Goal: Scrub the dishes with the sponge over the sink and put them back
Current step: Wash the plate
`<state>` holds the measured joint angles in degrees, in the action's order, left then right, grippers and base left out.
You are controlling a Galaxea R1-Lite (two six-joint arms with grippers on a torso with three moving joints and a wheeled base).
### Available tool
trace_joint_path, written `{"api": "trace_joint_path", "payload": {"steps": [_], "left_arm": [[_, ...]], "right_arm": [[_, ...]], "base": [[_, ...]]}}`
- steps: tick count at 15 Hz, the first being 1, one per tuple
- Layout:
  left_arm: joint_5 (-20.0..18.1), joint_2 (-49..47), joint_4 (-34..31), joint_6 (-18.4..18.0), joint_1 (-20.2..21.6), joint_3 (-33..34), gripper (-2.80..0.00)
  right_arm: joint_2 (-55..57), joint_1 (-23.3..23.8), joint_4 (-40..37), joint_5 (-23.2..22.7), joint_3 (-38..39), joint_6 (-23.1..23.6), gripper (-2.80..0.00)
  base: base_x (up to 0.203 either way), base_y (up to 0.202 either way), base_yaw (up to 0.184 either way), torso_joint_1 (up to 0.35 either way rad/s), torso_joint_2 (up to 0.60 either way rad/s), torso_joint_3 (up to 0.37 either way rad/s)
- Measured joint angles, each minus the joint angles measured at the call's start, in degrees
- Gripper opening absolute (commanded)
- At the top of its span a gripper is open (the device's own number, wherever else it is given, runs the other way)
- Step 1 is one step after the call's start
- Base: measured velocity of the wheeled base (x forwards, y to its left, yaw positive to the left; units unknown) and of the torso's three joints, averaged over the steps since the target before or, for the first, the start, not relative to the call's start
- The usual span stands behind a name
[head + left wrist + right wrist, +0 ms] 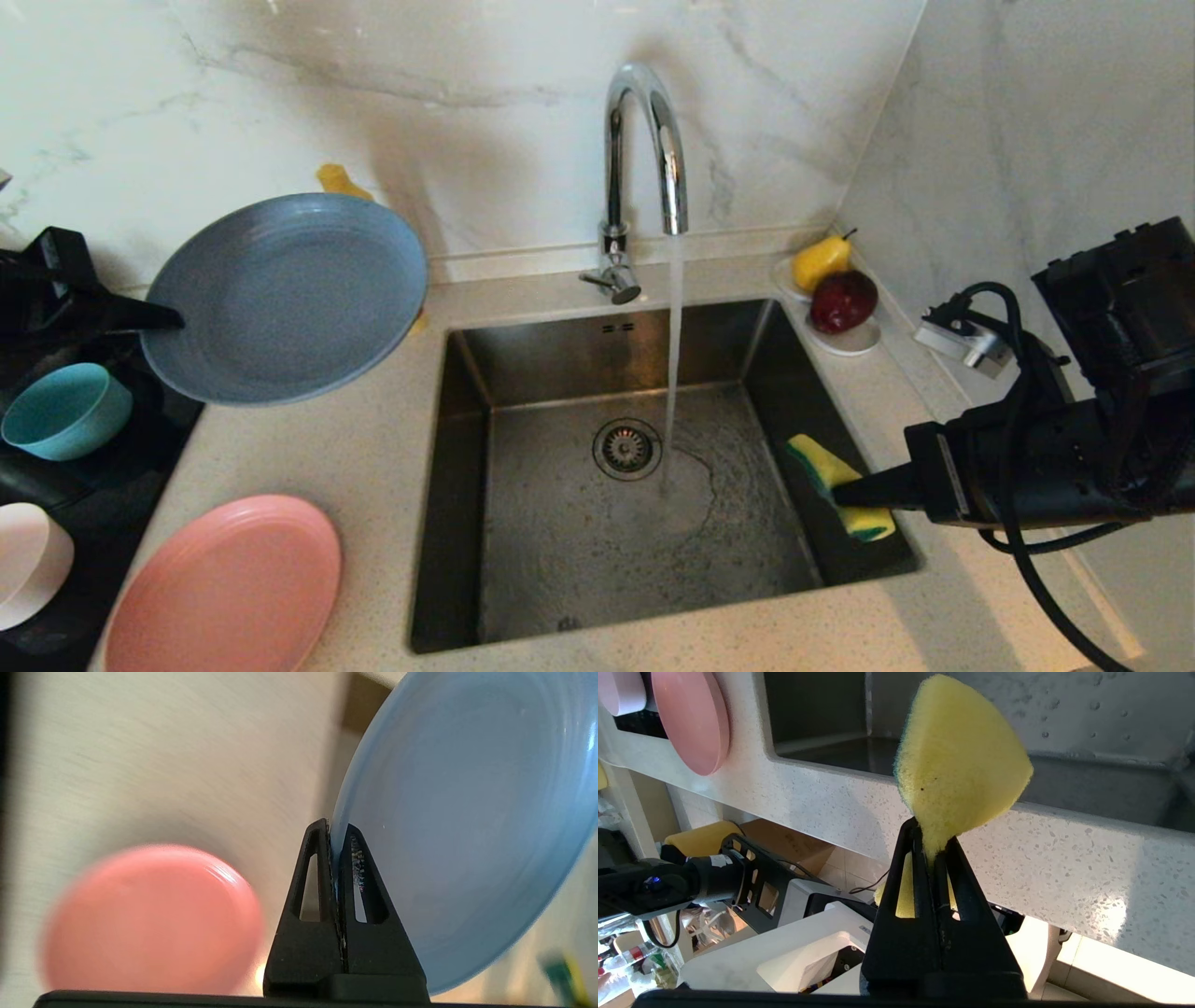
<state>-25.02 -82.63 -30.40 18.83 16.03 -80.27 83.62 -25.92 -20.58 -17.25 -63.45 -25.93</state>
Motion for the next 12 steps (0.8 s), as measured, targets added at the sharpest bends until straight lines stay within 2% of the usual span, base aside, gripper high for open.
{"api": "trace_joint_path", "payload": {"steps": [2, 5, 8, 10, 12], "left_arm": [[1.80, 1.72, 0.01, -0.15, -6.85, 2.40, -2.80], [7.77, 2.61, 0.49, -0.27, -16.91, 5.47, -2.80], [11.48, 1.88, 3.24, -0.16, -25.91, 10.25, -2.80], [14.95, -0.06, 8.27, 0.26, -29.81, 13.44, -2.80], [15.95, -2.87, 12.17, 1.62, -32.93, 14.66, -2.80]], "right_arm": [[-0.90, -0.03, 0.16, -0.04, -0.30, -0.04, -2.80], [-1.82, -0.01, 0.18, -0.04, -1.10, -0.11, -2.80], [-2.33, -0.01, 0.22, 0.02, -1.30, -0.04, -2.80], [-2.59, -0.03, 0.27, 0.02, -1.15, 0.14, -2.80], [-2.48, 0.02, 0.29, -0.02, -0.31, 0.13, -2.80]], "base": [[0.000, 0.000, 0.000, 0.000, 0.00, 0.000], [0.000, 0.000, 0.000, 0.000, 0.00, 0.000], [0.000, 0.000, 0.000, 0.000, 0.00, 0.000], [0.000, 0.000, 0.000, 0.000, 0.00, 0.000], [0.000, 0.000, 0.000, 0.000, 0.00, 0.000]]}}
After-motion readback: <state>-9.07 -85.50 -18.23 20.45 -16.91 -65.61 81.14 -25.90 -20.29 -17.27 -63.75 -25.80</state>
